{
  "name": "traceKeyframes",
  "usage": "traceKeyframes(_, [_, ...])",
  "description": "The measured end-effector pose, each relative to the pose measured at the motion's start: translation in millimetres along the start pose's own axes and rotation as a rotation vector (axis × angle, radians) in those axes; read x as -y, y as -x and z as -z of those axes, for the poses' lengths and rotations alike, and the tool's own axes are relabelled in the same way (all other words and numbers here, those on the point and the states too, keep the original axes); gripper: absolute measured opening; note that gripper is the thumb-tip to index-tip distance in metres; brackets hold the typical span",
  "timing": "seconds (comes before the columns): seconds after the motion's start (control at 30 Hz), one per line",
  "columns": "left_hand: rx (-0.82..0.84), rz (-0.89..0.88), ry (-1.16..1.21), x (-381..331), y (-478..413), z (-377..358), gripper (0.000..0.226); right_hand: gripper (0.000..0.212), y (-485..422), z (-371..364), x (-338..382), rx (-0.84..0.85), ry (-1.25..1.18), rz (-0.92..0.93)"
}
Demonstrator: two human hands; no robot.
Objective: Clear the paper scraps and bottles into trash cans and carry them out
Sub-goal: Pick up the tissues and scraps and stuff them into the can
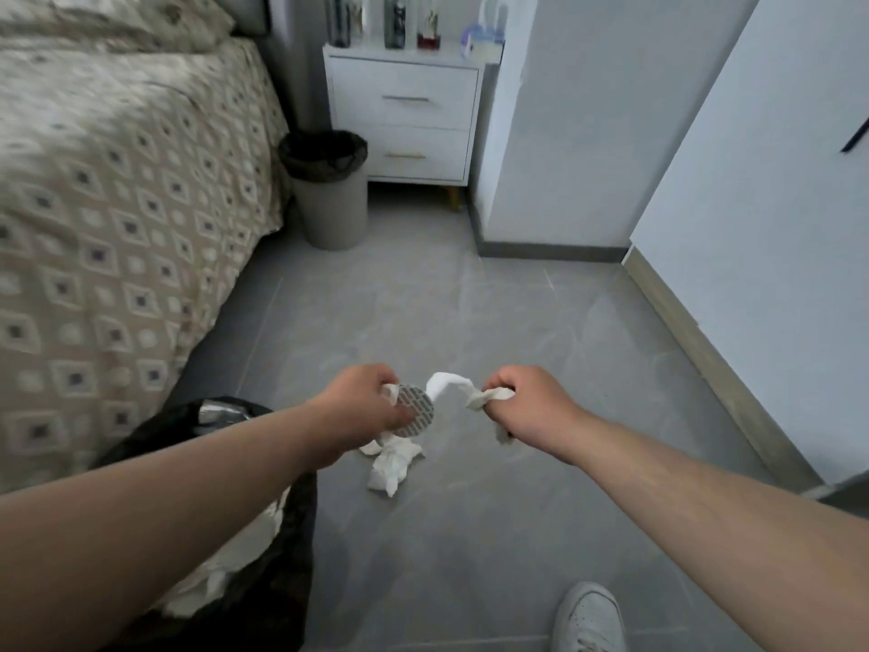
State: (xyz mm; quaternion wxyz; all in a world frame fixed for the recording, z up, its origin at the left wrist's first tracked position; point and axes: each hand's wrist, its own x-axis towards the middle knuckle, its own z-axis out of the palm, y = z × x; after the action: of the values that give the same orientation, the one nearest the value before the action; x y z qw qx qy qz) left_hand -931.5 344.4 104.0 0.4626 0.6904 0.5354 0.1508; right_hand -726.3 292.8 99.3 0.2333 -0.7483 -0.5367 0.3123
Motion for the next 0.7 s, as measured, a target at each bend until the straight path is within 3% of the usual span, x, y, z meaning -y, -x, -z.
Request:
traceKeyframes(0.2, [-0.099,0.072,0.142,44,70,54,0.014,0.005,52,-24,61,0.007,-0.207,0.037])
traceKeyframes(0.37, [-0.217,0.123,0.165,91,98,74,0.012,0.004,49,-58,77,0.065,-0.231,0.006])
traceKeyframes(0.57, [-0.565,0.298,0.15,159,91,114,0.017,0.003,29,-106,91,0.171,-0.263,-0.037])
traceKeyframes(0.7, [-0.639,0.303,0.06,188,70,120,0.01,0.015,24,-121,100,0.211,-0.272,-0.049])
